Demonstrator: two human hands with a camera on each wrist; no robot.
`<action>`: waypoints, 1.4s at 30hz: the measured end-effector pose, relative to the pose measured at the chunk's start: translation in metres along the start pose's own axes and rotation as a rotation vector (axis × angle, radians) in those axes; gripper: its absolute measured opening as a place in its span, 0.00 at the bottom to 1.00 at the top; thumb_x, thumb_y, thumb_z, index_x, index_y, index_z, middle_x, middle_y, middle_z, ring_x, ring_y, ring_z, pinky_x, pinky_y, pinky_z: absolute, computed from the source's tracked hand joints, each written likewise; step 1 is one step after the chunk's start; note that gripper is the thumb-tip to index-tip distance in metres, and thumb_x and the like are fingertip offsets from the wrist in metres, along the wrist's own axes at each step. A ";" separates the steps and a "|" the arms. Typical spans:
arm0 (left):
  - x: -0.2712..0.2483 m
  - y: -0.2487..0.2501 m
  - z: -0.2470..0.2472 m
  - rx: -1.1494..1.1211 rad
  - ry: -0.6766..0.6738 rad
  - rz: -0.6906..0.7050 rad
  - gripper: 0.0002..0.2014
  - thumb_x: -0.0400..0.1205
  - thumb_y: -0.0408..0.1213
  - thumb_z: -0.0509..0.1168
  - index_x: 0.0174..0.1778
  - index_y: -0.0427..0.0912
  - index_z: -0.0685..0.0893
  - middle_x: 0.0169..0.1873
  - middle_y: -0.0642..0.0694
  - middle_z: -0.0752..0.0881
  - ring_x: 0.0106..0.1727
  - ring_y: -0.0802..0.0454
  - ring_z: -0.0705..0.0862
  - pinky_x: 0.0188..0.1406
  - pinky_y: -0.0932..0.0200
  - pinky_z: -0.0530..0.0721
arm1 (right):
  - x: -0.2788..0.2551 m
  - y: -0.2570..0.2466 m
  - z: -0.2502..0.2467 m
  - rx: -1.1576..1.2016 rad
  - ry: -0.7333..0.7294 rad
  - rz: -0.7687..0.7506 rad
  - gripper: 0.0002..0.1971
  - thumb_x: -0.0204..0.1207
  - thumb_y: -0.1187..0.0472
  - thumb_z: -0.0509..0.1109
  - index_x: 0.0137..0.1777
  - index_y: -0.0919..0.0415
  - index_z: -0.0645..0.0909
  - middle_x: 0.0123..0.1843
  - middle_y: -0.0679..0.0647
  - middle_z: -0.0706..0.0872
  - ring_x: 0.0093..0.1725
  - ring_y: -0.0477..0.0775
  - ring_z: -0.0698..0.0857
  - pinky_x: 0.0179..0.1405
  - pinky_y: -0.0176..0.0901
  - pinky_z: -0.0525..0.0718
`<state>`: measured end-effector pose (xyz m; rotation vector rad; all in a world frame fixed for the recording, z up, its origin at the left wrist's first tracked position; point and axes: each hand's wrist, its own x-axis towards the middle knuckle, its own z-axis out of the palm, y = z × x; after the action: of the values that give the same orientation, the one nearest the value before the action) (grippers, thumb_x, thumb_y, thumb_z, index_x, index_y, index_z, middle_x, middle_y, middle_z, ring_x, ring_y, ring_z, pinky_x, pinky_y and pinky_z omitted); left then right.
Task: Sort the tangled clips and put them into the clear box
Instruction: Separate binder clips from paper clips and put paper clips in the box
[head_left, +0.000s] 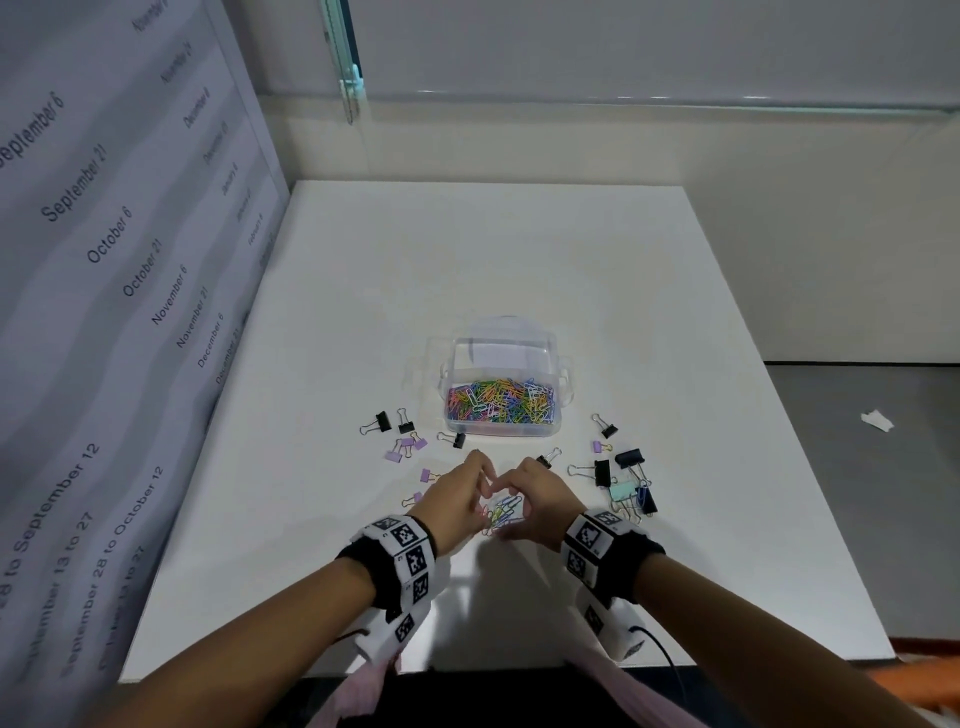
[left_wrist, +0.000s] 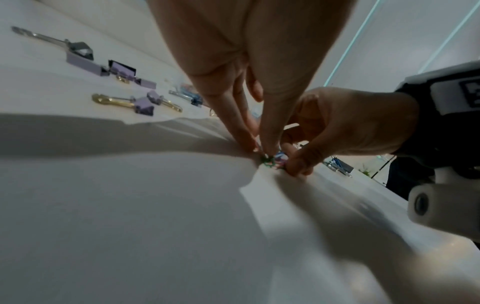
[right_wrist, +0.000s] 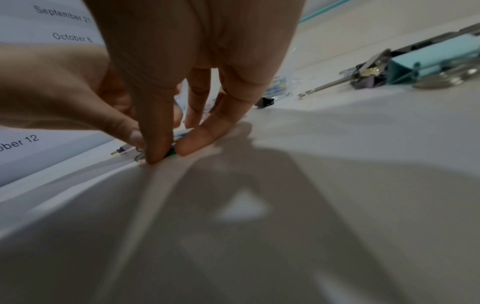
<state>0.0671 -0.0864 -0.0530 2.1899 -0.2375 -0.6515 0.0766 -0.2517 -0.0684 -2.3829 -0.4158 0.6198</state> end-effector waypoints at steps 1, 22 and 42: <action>-0.001 0.000 0.001 -0.038 0.023 0.002 0.21 0.70 0.26 0.71 0.52 0.44 0.69 0.44 0.41 0.79 0.36 0.50 0.78 0.42 0.43 0.82 | 0.001 0.000 0.000 0.000 -0.004 -0.001 0.28 0.58 0.59 0.82 0.60 0.59 0.80 0.48 0.53 0.71 0.47 0.47 0.71 0.41 0.18 0.66; 0.011 -0.005 -0.001 0.402 -0.119 0.019 0.09 0.75 0.31 0.69 0.51 0.38 0.84 0.45 0.47 0.72 0.53 0.42 0.81 0.52 0.55 0.75 | 0.006 -0.008 -0.024 -0.318 -0.180 0.034 0.09 0.68 0.67 0.67 0.48 0.65 0.82 0.54 0.63 0.83 0.55 0.63 0.79 0.43 0.42 0.68; 0.024 0.006 -0.006 0.557 -0.159 0.050 0.11 0.73 0.23 0.60 0.48 0.35 0.82 0.52 0.38 0.83 0.55 0.40 0.81 0.49 0.52 0.76 | 0.050 -0.023 -0.099 -0.091 0.264 0.093 0.12 0.70 0.67 0.70 0.53 0.60 0.85 0.53 0.58 0.88 0.49 0.56 0.84 0.50 0.41 0.78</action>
<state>0.0907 -0.0955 -0.0542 2.6476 -0.6162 -0.8039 0.1678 -0.2624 -0.0016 -2.5393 -0.2225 0.3248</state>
